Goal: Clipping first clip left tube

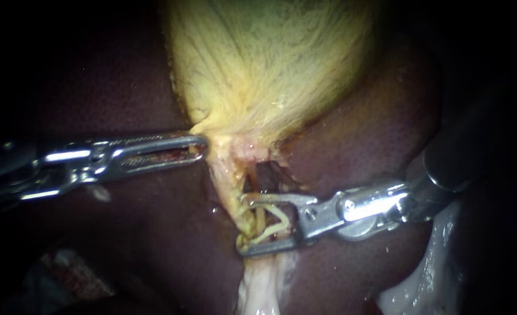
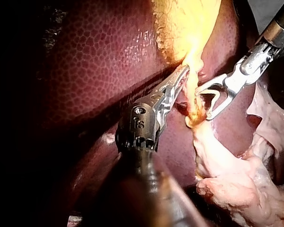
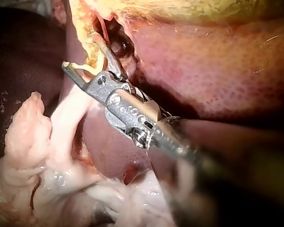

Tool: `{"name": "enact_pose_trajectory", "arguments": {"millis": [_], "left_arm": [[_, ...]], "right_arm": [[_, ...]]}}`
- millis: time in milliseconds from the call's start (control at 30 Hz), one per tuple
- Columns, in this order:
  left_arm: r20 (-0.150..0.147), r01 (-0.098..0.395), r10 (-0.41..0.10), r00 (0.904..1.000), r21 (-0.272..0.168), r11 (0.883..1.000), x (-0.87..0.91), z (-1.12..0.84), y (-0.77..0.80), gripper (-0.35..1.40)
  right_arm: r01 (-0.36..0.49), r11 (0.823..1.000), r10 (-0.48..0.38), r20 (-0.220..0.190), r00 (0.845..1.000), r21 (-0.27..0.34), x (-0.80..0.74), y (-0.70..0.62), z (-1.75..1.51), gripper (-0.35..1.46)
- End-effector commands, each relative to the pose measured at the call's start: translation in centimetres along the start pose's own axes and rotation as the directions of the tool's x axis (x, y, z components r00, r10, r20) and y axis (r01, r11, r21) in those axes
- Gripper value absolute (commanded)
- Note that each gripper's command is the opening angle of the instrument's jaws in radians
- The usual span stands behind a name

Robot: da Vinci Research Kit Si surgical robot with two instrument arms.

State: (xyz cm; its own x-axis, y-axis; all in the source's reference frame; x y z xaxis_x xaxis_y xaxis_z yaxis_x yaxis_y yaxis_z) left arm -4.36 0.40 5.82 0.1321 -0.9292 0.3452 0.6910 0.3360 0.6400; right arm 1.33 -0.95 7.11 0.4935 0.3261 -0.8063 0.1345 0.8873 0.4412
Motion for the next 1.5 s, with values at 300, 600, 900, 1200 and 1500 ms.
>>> {"name": "enact_pose_trajectory", "arguments": {"millis": [300, 600, 900, 1200, 1500], "left_arm": [[0.001, 0.001, -0.001, 1.0000, -0.001, 1.000, 0.00, -0.02, -0.02, -0.35], [0.002, 0.003, -0.003, 1.0000, -0.006, 1.000, 0.00, -0.05, -0.10, -0.35], [0.001, 0.005, -0.005, 1.0000, -0.003, 1.000, 0.00, -0.05, -0.14, -0.35], [0.001, 0.006, -0.006, 1.0000, -0.004, 1.000, -0.03, 0.03, -0.09, -0.35], [0.002, 0.008, -0.008, 1.0000, -0.006, 1.000, -0.05, 0.09, -0.09, -0.35]], "right_arm": [[0.010, 1.000, -0.009, 0.023, 1.000, -0.016, -0.04, 0.06, -0.03, 0.56], [0.048, 0.998, -0.047, 0.029, 0.998, -0.034, -0.02, 0.12, 0.04, 0.58], [0.058, 0.997, -0.056, 0.043, 0.997, -0.042, -0.02, 0.17, 0.10, 0.59], [0.065, 0.997, -0.065, -0.005, 0.998, 0.042, 0.06, 0.01, 0.19, 0.56], [0.108, 0.990, -0.108, -0.009, 0.994, 0.088, 0.00, -0.02, 0.39, 0.53]]}}
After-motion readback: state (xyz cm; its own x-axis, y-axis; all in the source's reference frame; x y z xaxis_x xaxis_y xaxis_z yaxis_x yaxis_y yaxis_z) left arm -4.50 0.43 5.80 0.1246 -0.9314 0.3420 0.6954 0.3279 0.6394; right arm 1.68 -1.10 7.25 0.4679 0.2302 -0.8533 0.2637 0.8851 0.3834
